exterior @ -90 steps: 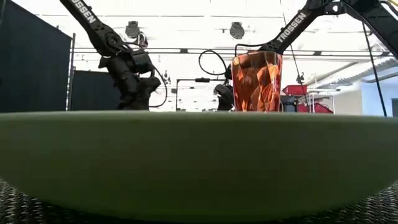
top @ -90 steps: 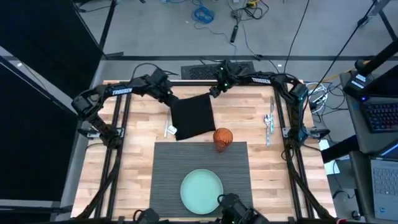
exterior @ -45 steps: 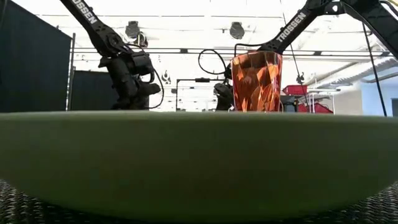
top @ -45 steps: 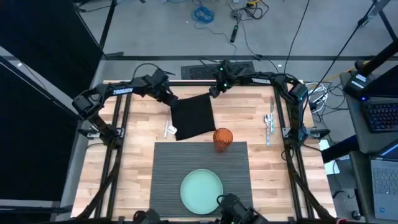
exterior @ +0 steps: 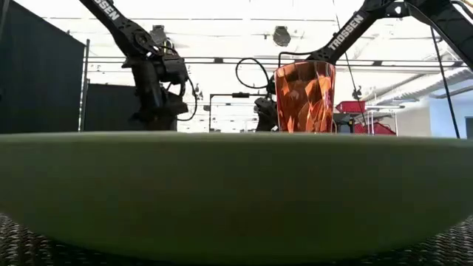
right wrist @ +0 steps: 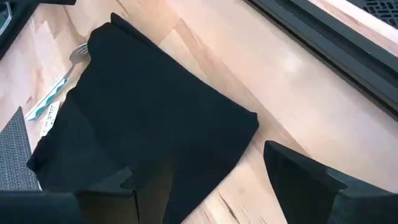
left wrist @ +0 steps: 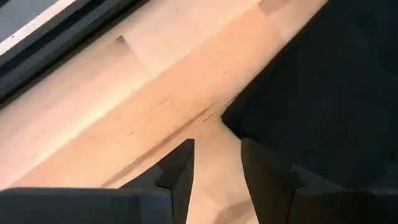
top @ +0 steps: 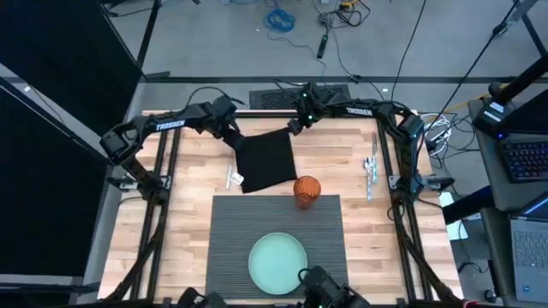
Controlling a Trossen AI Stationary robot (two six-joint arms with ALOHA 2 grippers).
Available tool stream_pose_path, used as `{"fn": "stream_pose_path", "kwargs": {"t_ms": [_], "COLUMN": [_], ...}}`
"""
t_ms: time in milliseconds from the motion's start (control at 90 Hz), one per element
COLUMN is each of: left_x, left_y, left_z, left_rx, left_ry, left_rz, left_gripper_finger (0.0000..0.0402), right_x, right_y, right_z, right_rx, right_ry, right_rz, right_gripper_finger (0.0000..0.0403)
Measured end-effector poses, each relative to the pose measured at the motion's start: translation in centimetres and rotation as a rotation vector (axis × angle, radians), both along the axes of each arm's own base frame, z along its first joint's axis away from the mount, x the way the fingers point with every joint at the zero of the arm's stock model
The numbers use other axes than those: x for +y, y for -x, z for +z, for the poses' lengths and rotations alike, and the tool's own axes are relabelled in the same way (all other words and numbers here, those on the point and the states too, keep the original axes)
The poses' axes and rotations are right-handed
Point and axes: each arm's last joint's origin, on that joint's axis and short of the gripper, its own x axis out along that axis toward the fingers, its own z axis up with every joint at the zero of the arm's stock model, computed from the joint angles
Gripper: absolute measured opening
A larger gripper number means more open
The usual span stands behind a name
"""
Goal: Set table place
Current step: Fold the black napkin
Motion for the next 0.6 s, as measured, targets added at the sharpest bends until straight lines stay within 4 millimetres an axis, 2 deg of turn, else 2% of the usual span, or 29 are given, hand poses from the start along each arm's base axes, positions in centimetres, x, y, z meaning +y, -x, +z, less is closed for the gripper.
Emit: {"fn": "stream_pose_path", "kwargs": {"t_ms": [122,444,600], "left_x": [0.1,0.5,0.4], "left_y": [-0.2,-1.3,-1.8], "left_z": [-0.4,-4.3,-5.3], "left_rx": [-0.006,0.07,0.09], "left_ry": [0.019,0.111,0.108], "left_rz": [-0.005,0.031,0.022], "left_gripper_finger": [0.0119,0.0119,0.0119], "right_x": [0.0,-0.1,0.0], "right_y": [0.0,0.1,-0.1], "right_z": [0.0,-0.1,-0.1], "right_rx": [0.003,0.039,0.04], "right_ry": [0.0,-0.026,-0.023], "right_rz": [-0.01,-0.132,-0.13], "right_gripper_finger": [0.0232,0.0231,0.0231]}}
